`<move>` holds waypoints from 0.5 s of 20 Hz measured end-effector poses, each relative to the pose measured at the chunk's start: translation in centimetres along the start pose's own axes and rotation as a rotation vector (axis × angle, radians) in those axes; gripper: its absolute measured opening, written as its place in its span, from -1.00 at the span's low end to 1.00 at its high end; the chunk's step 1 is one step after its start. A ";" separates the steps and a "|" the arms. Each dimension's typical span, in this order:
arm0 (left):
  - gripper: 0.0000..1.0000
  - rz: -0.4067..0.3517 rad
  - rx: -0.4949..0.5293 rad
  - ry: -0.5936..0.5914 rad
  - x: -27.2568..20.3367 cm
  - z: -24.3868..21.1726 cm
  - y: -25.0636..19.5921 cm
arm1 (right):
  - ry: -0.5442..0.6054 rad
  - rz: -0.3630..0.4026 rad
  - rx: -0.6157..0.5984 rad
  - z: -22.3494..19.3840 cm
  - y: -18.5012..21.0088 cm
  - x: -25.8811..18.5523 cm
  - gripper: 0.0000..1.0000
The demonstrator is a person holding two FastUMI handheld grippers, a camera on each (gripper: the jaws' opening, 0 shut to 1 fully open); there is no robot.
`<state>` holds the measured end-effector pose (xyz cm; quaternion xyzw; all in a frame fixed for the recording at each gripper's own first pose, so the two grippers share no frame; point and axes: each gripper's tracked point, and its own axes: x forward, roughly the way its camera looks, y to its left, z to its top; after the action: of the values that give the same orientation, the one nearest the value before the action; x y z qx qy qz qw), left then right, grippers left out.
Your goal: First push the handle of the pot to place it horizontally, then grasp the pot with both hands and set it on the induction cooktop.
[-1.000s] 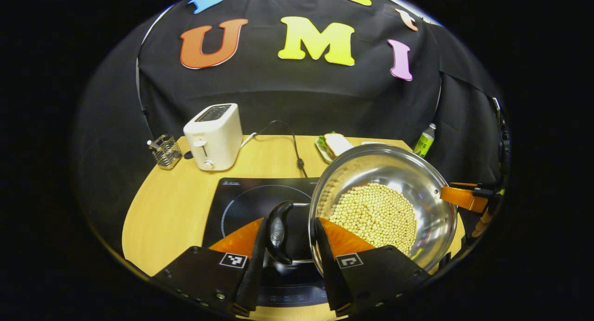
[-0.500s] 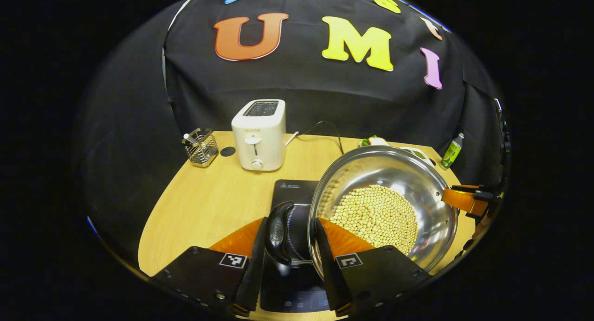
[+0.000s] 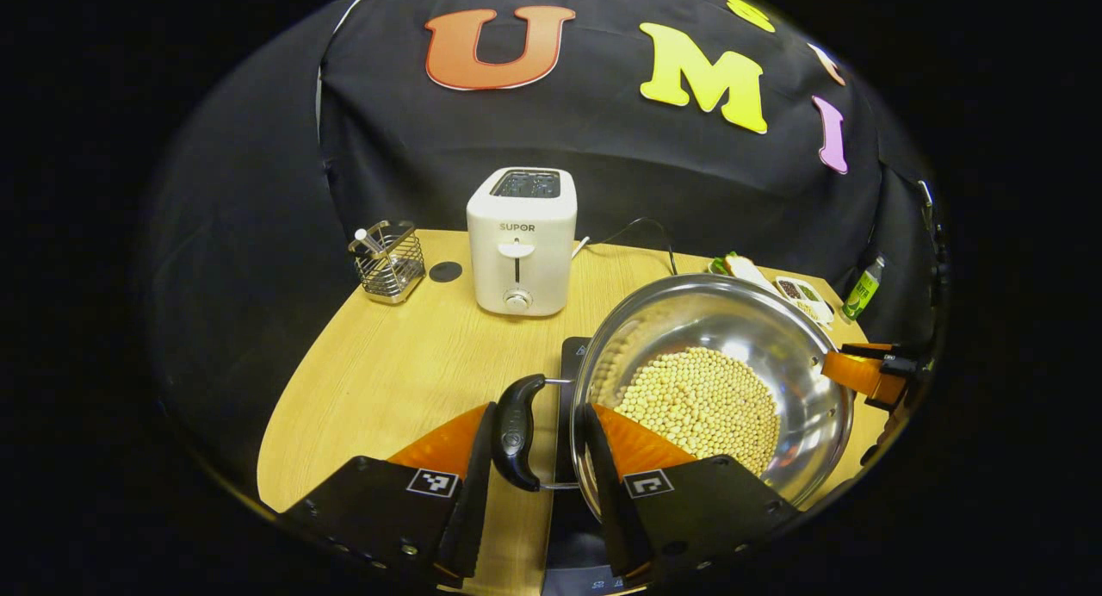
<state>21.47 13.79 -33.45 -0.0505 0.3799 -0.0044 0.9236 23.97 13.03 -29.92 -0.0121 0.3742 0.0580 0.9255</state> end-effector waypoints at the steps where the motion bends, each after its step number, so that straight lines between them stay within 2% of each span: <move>1: 0.10 -0.002 0.000 0.000 0.1 -0.2 -0.1 | 0.001 -0.004 -0.002 0.0 -0.2 0.1 0.14; 6: 0.10 -0.010 0.065 -0.047 0.6 0.4 -0.6 | -0.004 0.011 0.022 -0.6 -0.8 0.7 0.14; 8: 0.10 -0.019 0.052 -0.049 0.6 0.4 -0.6 | -0.014 0.015 0.022 -0.8 -0.9 0.7 0.14; 9: -0.09 -0.020 0.037 -0.040 0.5 0.3 -0.5 | -0.017 0.016 0.026 -0.8 -0.9 0.7 0.14; 10: 0.10 -0.019 0.030 -0.042 0.6 0.4 -0.5 | -0.019 0.016 0.031 -0.8 -1.0 0.7 0.15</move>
<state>22.24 13.30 -33.56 -0.0402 0.3600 -0.0180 0.9319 24.06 12.06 -31.02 0.0059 0.3662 0.0598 0.9286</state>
